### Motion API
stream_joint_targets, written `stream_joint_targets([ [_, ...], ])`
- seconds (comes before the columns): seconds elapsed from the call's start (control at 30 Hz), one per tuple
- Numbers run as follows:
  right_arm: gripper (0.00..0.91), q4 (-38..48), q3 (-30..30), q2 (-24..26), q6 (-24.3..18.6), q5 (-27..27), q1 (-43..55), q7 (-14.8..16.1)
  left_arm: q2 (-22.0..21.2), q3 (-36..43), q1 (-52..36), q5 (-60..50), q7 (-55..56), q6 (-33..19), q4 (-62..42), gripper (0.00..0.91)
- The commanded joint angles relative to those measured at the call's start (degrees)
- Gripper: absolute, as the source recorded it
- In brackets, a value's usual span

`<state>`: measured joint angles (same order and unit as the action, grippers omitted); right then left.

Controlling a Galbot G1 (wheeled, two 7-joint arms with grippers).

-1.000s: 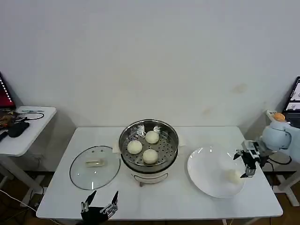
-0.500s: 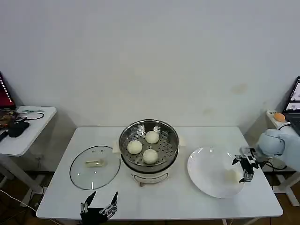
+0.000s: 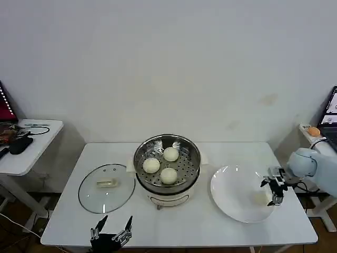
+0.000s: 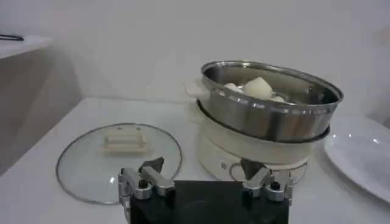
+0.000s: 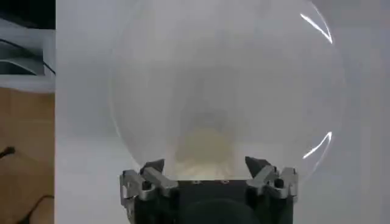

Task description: Take steamed baozi put them in steamer then cover it.

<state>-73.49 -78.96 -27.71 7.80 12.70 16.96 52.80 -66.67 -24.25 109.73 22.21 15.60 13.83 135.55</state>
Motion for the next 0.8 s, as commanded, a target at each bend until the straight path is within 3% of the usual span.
stream_joint_targets([
  [0.03, 0.746, 0.7, 1.7, 0.0, 0.1, -0.4, -1.7, 0.1, 0.0, 0.0, 0.0, 0.0, 0.0, 0.1, 0.0, 0.907],
  [0.5, 0.635, 0.8, 2.7, 0.2, 0.5, -0.1, -2.9, 0.1, 0.0, 0.0, 0.0, 0.1, 0.0, 0.2, 0.0, 0.907],
  [0.8, 0.635, -0.7, 1.8, 1.3, 0.4, 0.8, -0.6, 0.2, -0.1, 0.2, -0.1, 0.0, 0.0, 0.1, 0.1, 0.907],
])
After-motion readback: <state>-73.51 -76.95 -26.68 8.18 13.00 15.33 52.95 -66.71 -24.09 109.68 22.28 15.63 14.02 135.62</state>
